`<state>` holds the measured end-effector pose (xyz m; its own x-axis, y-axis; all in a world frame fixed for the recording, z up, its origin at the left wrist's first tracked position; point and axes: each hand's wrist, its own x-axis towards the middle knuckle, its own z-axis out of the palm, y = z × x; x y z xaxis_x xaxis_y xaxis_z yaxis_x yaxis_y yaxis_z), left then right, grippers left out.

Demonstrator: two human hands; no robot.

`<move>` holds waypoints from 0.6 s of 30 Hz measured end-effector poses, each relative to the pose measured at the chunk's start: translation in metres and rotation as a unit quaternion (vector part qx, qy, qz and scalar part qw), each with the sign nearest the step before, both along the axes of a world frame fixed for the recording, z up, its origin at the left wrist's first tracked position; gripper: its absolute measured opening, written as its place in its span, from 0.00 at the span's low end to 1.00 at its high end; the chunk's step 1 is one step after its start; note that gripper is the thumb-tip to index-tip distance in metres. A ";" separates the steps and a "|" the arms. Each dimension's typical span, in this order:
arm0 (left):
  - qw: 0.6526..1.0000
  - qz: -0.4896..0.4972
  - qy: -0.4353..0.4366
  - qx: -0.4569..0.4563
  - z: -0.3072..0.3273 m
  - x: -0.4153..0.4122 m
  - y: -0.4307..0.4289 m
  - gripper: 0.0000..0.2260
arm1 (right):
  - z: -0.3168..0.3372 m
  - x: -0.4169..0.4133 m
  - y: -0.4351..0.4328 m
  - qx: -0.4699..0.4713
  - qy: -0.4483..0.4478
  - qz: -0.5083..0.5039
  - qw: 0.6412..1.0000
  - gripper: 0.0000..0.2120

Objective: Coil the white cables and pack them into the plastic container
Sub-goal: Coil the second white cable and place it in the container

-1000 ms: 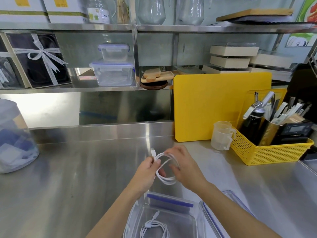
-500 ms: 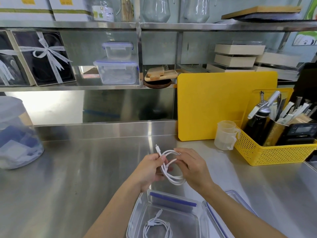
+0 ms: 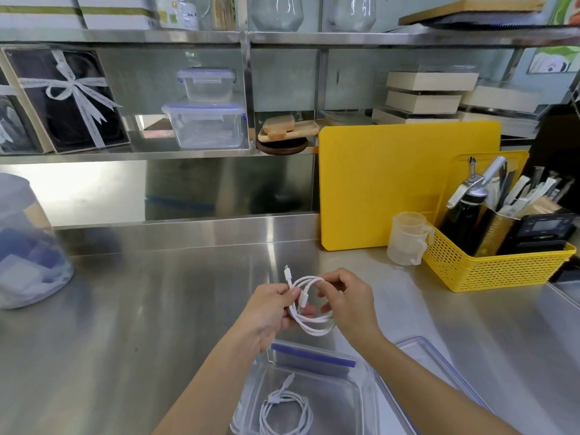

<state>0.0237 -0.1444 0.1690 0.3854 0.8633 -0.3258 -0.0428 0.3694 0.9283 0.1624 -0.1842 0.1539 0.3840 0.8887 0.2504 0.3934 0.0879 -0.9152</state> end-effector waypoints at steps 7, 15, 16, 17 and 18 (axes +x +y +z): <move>0.999 -0.008 0.031 0.030 -0.006 0.001 -0.004 0.08 | -0.007 -0.003 -0.002 -0.016 0.100 -0.028 0.995 0.07; 0.981 -0.075 0.163 0.070 -0.015 -0.007 -0.007 0.06 | -0.020 0.007 -0.009 -0.153 -0.139 0.023 0.978 0.12; 0.976 -0.091 0.185 0.075 -0.017 -0.008 -0.006 0.07 | -0.022 0.007 -0.010 -0.159 -0.145 0.028 0.976 0.13; 0.969 -0.100 0.210 0.087 -0.021 -0.009 -0.006 0.06 | -0.023 0.008 -0.012 -0.168 -0.150 0.036 0.974 0.13; 0.961 -0.103 0.233 0.103 -0.024 -0.010 -0.005 0.05 | -0.024 0.008 -0.013 -0.182 -0.159 0.046 0.969 0.13</move>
